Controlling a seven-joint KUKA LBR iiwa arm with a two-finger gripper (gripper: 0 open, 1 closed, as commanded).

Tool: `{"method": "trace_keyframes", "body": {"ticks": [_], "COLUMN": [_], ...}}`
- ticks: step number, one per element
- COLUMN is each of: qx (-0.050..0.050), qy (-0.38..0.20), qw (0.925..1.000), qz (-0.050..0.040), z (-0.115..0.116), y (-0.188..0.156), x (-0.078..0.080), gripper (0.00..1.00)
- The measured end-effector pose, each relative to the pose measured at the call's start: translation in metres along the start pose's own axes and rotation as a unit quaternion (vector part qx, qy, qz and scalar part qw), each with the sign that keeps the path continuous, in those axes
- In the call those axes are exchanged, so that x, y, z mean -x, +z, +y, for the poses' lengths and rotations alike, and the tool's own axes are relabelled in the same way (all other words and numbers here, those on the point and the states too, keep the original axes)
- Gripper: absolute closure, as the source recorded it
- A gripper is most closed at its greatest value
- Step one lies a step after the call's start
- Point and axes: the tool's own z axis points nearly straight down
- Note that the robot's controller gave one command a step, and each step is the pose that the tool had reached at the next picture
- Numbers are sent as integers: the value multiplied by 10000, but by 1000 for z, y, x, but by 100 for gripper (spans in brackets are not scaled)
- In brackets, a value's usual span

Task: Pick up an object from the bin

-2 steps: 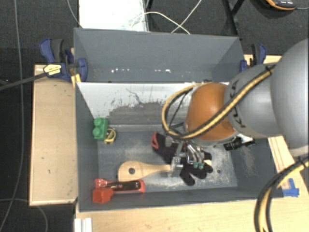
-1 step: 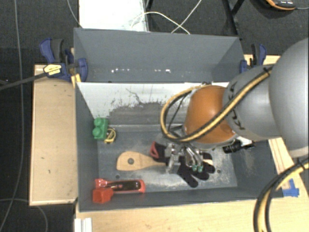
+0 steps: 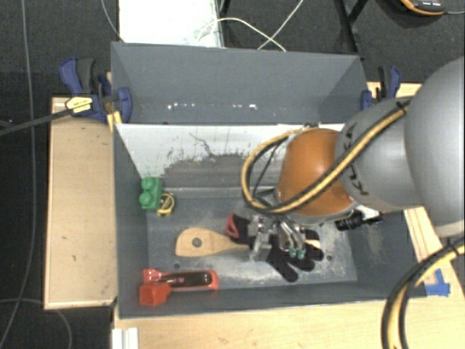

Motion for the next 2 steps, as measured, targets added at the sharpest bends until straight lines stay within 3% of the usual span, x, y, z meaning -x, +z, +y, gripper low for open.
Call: {"method": "trace_keyframes", "body": {"ticks": [2], "qx": [5], "qy": [17], "qw": [10000], "qz": [-9], "z": [0], "y": [-20], "x": [0], "gripper": [100]}}
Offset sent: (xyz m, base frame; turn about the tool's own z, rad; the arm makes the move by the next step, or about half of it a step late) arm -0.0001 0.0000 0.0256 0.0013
